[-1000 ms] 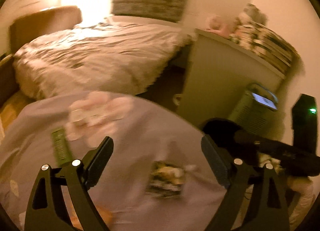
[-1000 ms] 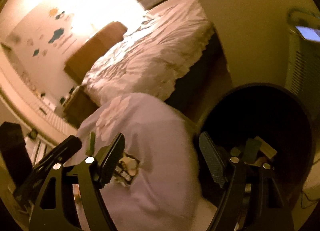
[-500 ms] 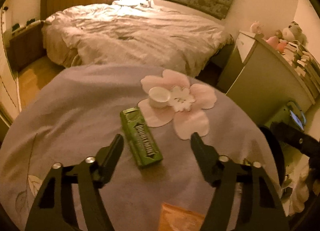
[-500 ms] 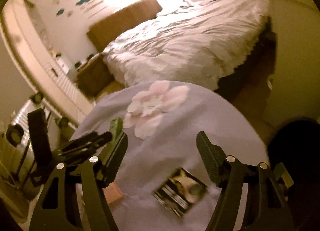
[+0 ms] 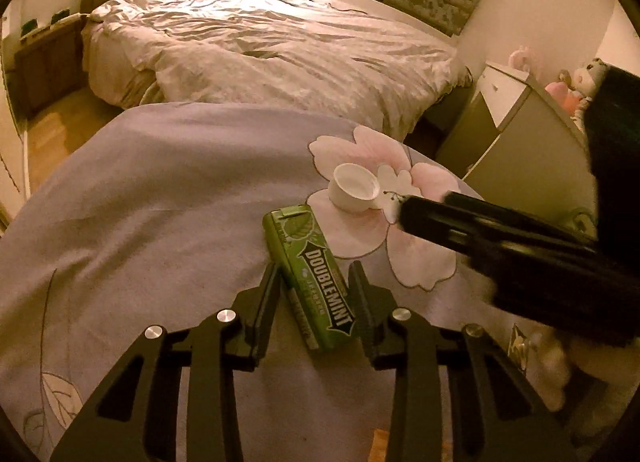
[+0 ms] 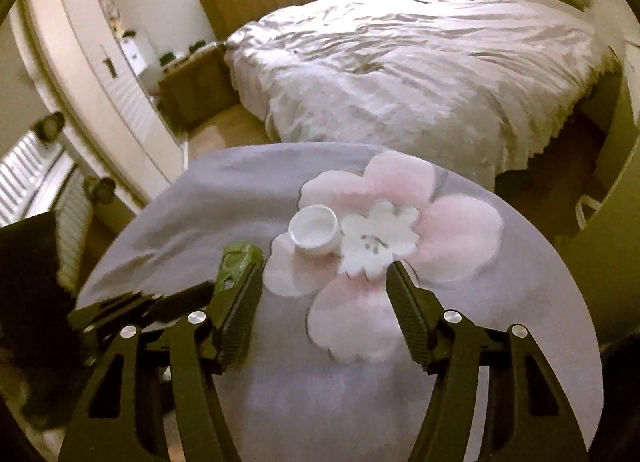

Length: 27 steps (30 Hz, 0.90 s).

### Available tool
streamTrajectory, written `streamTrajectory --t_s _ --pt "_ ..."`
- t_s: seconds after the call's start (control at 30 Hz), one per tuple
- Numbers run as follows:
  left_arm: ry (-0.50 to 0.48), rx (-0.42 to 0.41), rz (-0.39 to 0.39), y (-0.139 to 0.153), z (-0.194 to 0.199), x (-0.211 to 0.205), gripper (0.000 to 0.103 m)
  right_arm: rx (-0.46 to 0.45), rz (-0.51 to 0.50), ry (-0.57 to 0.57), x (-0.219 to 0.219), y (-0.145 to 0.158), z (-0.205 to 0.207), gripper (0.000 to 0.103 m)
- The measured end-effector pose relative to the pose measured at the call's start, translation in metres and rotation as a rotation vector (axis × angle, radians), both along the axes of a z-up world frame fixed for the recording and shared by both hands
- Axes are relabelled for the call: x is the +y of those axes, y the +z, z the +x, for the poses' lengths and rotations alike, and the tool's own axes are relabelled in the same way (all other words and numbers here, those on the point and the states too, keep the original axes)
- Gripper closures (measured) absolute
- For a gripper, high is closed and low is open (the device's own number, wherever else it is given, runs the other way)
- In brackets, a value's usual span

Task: Collect trash
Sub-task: 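Grasp the green Doublemint box with the left tool while the right tool grasps the white cup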

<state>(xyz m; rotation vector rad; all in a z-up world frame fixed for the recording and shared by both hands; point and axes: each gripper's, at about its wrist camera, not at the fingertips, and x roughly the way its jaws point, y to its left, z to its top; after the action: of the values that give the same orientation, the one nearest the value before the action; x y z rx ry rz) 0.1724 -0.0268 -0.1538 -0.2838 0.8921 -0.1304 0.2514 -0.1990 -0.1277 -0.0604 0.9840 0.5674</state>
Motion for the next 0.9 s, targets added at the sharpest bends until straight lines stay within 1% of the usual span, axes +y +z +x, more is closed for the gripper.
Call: streamTrajectory --t_s 0.1,0.17,0.2,0.3,0.37,0.4,0.47,0.53,0.57,0.6,0.63,0.67,0.73,0.83,0.87,0.9 --pt "0.01 -0.003 -0.008 -0.001 -0.001 0.002 0.069 0.007 -0.03 0.007 0.015 -0.01 0.013 0.04" --pt "0.014 -0.003 -0.012 0.0 0.0 0.004 0.069 0.009 -0.062 0.018 0.026 -0.016 0.02 0.045" --pt "0.016 -0.004 -0.012 0.0 -0.001 0.005 0.07 0.011 -0.075 0.024 0.03 -0.019 0.022 0.046" --pt "0.024 -0.005 -0.014 0.0 -0.003 0.01 0.071 0.01 -0.106 0.034 0.039 -0.027 0.026 0.055" --pt "0.029 -0.006 -0.016 0.0 -0.004 0.013 0.071 -0.004 -0.121 0.034 0.04 -0.029 0.027 0.065" --pt "0.034 -0.005 -0.019 0.001 -0.005 0.013 0.071 -0.006 -0.122 0.034 0.04 -0.028 0.027 0.066" --pt "0.038 -0.006 -0.02 0.002 -0.006 0.014 0.072 0.011 -0.098 0.031 0.036 -0.027 0.027 0.066" --pt "0.039 -0.008 -0.024 0.004 -0.008 0.013 0.074 0.015 -0.073 0.022 0.029 -0.024 0.024 0.066" --pt "0.039 -0.011 -0.027 0.005 -0.008 0.014 0.084 0.016 -0.057 0.017 0.025 -0.021 0.021 0.066" --pt "0.038 -0.024 -0.033 0.009 -0.01 0.014 0.089 0.018 -0.038 0.01 0.02 -0.018 0.019 0.066" --pt "0.032 -0.029 -0.037 0.012 -0.011 0.012 0.09 0.022 -0.01 0.0 0.013 -0.014 0.015 0.066" --pt "0.025 -0.034 -0.038 0.014 -0.012 0.011 0.091 0.024 0.017 -0.01 0.006 -0.009 0.011 0.066" --pt "0.016 -0.044 -0.013 0.02 -0.013 0.006 0.091 0.024 0.07 -0.028 -0.009 0.001 0.001 0.066" --pt "0.02 -0.016 0.001 0.016 -0.012 0.003 0.091 0.016 0.122 -0.051 -0.03 0.014 -0.015 0.066" --pt "0.029 -0.013 0.006 0.014 -0.011 0.003 0.088 0.013 0.135 -0.056 -0.037 0.019 -0.02 0.066" --pt "0.035 -0.015 0.009 0.015 -0.011 0.003 0.088 0.009 0.145 -0.062 -0.043 0.022 -0.025 0.066"
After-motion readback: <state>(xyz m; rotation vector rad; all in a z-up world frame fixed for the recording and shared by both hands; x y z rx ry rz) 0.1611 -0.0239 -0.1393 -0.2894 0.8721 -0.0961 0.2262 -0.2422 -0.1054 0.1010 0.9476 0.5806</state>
